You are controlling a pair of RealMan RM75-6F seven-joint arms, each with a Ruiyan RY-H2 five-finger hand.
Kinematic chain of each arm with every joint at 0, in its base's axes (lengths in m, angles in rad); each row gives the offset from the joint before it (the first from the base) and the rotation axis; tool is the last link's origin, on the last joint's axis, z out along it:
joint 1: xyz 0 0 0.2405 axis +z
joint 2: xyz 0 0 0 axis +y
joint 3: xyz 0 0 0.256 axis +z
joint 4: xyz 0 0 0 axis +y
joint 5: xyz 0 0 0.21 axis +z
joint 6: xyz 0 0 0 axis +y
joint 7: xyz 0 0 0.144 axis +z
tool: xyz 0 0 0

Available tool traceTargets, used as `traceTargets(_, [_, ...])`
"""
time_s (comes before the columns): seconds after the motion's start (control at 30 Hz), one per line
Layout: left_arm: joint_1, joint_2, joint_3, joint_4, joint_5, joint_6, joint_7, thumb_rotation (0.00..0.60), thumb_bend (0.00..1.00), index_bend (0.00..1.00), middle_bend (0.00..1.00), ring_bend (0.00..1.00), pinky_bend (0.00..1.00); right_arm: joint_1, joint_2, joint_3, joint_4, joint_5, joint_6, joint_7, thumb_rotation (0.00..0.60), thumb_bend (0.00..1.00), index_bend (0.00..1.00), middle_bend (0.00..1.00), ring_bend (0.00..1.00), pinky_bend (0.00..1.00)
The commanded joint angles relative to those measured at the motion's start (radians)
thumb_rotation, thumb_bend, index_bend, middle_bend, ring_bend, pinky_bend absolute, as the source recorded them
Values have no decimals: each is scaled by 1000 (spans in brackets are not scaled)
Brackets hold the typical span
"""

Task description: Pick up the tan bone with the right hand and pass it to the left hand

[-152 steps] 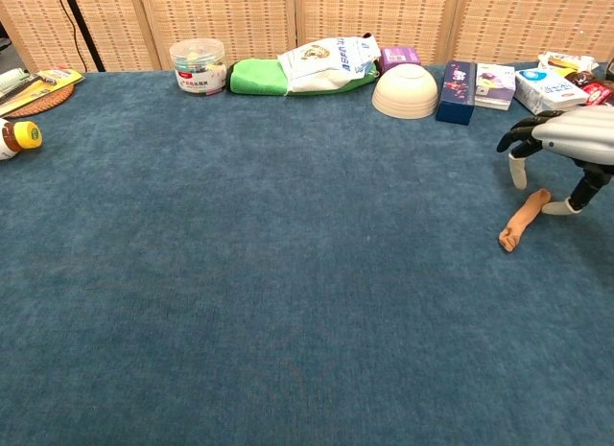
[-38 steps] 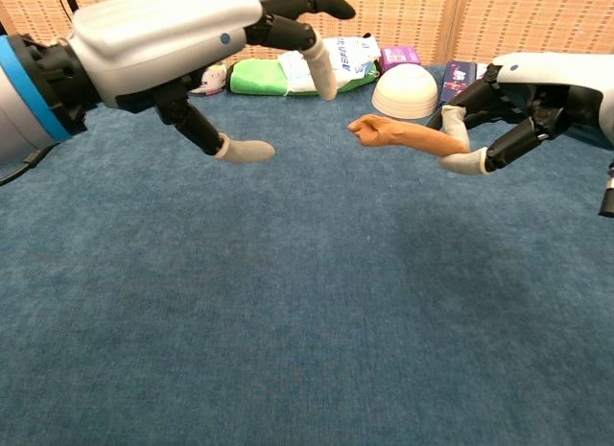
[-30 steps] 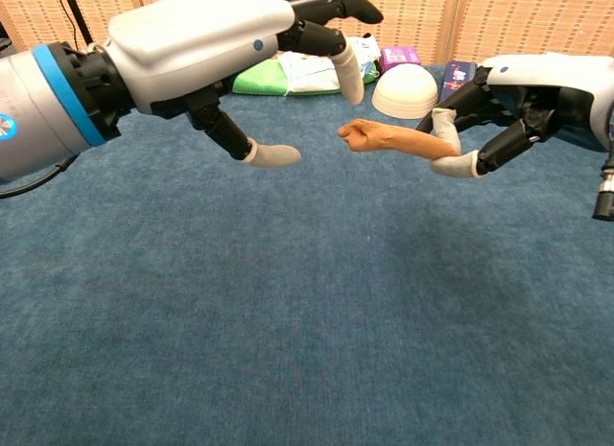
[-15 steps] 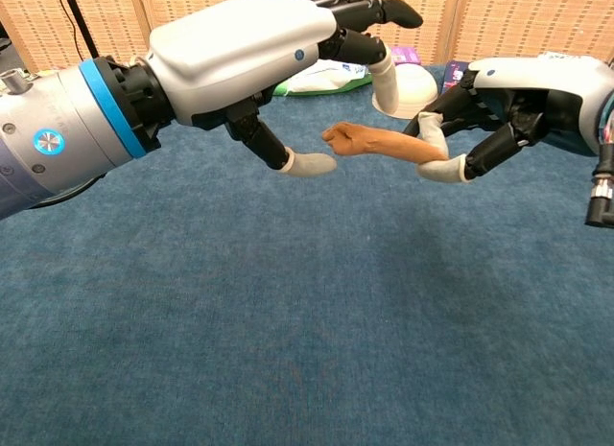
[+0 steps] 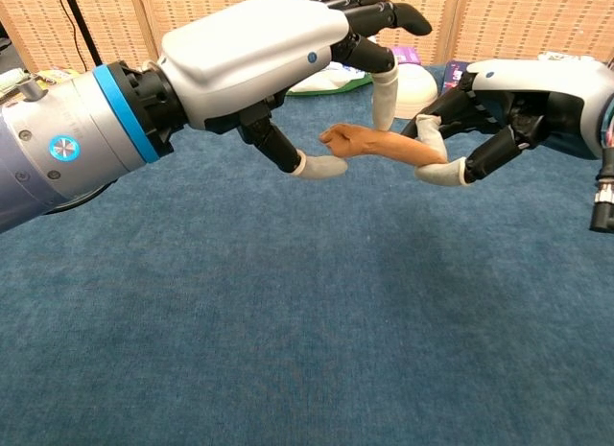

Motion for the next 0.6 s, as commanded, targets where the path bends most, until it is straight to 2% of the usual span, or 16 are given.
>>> traceTargets(0.03, [-3,-7,0,5,-2,3,1,600,228,477,101,8,0,1,1,-2,-2,-1,-4,5,600,505,687,300,143,94])
traceTargets(0.6, [-16,-49,-8,24,-23,31,2,600,268,604,163,61,0,-4,18,-15,-7,-27,-11,33,600,507,689,302,150,106])
